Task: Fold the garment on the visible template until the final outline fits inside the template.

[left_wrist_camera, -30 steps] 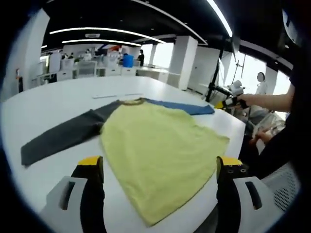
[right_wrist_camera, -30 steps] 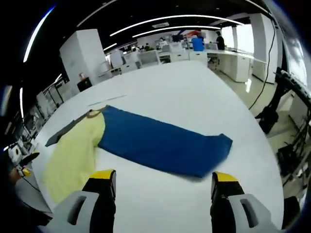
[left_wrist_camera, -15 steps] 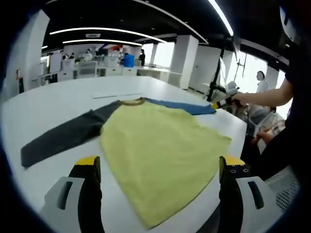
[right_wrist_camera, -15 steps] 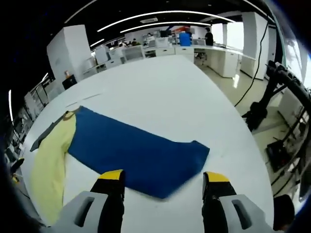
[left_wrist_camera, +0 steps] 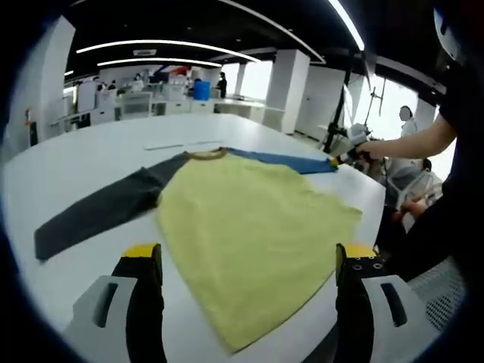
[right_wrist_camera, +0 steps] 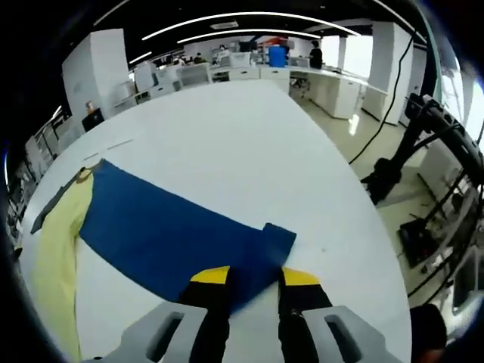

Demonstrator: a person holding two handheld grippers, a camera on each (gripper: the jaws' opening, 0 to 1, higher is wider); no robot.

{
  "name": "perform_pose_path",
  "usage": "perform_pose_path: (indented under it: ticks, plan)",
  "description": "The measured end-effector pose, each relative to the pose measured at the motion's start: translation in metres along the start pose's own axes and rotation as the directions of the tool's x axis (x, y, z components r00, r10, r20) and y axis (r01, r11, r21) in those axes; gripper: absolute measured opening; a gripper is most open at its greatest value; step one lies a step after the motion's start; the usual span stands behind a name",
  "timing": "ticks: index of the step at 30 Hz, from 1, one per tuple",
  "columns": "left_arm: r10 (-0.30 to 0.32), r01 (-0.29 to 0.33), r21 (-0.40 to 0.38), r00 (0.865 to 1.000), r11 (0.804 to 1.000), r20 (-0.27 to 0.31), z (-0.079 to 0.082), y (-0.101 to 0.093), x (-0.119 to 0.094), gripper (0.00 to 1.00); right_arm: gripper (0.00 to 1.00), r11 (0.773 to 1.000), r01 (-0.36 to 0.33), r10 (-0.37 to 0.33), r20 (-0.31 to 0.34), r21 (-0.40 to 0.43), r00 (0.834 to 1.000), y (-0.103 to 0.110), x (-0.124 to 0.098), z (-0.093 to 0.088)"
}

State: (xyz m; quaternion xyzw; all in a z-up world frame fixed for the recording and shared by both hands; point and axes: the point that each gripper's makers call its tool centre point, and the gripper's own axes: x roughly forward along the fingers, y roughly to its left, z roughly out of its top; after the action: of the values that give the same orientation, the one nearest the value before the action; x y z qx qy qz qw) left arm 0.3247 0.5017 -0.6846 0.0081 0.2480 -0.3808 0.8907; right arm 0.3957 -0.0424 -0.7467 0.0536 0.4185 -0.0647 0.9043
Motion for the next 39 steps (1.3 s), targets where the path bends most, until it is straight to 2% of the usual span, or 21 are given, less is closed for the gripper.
perform_pose_path:
  ticks: [3,16,23,28,31,32,34,36,38,39]
  plan:
    - [0.003,-0.003,0.013,1.0,1.0,-0.012,-0.002,0.0,-0.001,0.9,0.01,0.999,0.003,-0.003,0.007,0.033,1.0,0.0,0.001,0.001]
    - [0.011,-0.011,0.031,1.0,0.999,-0.016,-0.003,-0.003,-0.006,0.9,0.0,0.993,-0.004,0.005,-0.005,0.118,1.0,0.004,-0.003,0.001]
    - [0.014,-0.014,0.036,1.0,0.999,-0.007,0.0,-0.001,-0.009,0.91,0.0,0.994,-0.005,0.007,-0.012,0.111,1.0,-0.012,0.009,0.012]
    - [0.016,-0.015,0.04,1.0,0.999,-0.005,0.001,0.001,-0.011,0.92,0.0,0.994,-0.019,0.018,0.007,0.11,1.0,-0.019,0.014,0.024]
    - [0.014,-0.014,0.044,1.0,0.999,-0.004,0.001,0.0,-0.011,0.92,0.0,0.991,-0.047,0.044,0.026,0.126,0.999,-0.012,0.013,0.031]
    - [0.012,-0.011,0.042,1.0,0.999,-0.003,0.001,-0.001,-0.011,0.92,0.0,0.991,-0.057,0.053,0.032,0.12,0.998,0.001,0.007,0.029]
    - [0.005,-0.006,0.037,1.0,0.999,0.011,0.003,-0.002,-0.011,0.94,0.0,0.99,-0.078,0.074,0.043,0.12,0.996,0.013,0.003,0.032]
    - [0.012,-0.013,0.04,1.0,0.999,0.016,0.004,-0.001,-0.012,0.94,0.0,0.987,-0.094,0.089,0.05,0.13,0.995,0.01,0.011,0.039]
    - [0.01,-0.01,0.042,1.0,0.999,0.015,0.005,-0.001,-0.012,0.94,0.0,0.988,-0.104,0.098,0.056,0.113,0.994,0.028,0.001,0.041]
    - [0.01,-0.011,0.042,1.0,0.999,0.021,0.006,-0.002,-0.013,0.95,0.0,0.988,-0.109,0.103,0.059,0.113,0.993,0.025,0.005,0.043]
